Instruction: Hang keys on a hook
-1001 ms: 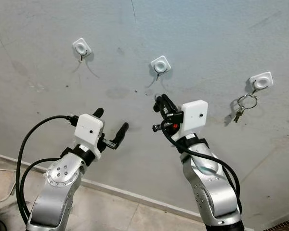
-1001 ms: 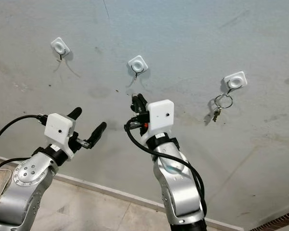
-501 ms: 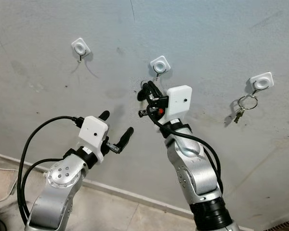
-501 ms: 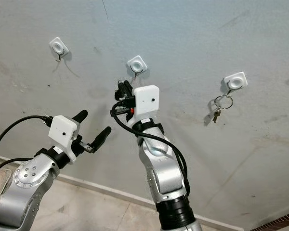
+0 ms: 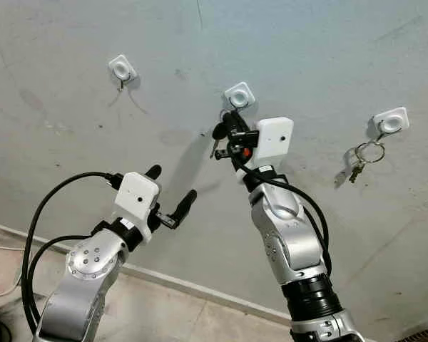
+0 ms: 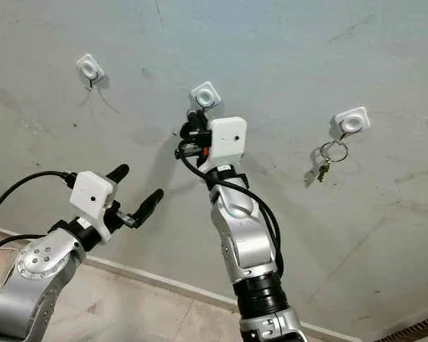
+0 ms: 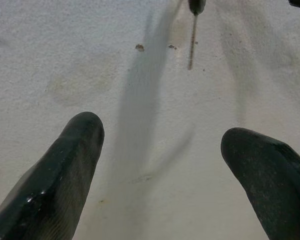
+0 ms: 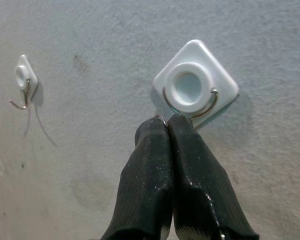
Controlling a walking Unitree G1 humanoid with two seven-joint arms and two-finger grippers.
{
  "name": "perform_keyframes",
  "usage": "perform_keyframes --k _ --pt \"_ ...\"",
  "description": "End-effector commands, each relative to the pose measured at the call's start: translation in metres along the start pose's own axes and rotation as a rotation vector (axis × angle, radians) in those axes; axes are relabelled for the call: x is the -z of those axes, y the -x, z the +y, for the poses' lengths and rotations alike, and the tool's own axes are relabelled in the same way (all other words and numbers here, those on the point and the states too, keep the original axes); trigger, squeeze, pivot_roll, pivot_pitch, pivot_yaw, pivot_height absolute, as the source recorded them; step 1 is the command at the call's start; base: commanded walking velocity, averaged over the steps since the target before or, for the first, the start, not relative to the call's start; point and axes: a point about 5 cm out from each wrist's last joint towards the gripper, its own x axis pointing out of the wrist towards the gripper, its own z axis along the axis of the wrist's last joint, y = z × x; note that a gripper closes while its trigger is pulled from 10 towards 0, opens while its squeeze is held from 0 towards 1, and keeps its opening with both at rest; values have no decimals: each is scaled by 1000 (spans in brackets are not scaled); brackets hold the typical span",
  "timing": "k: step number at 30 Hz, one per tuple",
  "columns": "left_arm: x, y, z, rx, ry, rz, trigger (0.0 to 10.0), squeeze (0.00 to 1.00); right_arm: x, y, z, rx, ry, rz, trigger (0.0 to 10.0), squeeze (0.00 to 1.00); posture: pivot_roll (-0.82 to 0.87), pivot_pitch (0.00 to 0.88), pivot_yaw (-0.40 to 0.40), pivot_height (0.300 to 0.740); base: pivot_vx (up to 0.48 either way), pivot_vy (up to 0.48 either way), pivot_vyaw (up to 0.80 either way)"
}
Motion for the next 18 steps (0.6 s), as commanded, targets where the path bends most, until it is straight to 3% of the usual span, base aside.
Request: perform_keyframes --k 1,12,18 --pt "-4 1 -2 18 -3 -6 10000 0 -8 -8 8 -4 -45 -40 10000 0 242 5 -43 740 0 0 0" --pt "-4 1 -3 24 14 -2 10000 0 -3 -8 4 29 -93 -20 10000 0 240 8 -43 740 0 0 0" --pt "-14 -3 -3 50 -25 -47 10000 0 3 -8 3 40 -132 5 10000 0 242 8 -43 740 0 0 0"
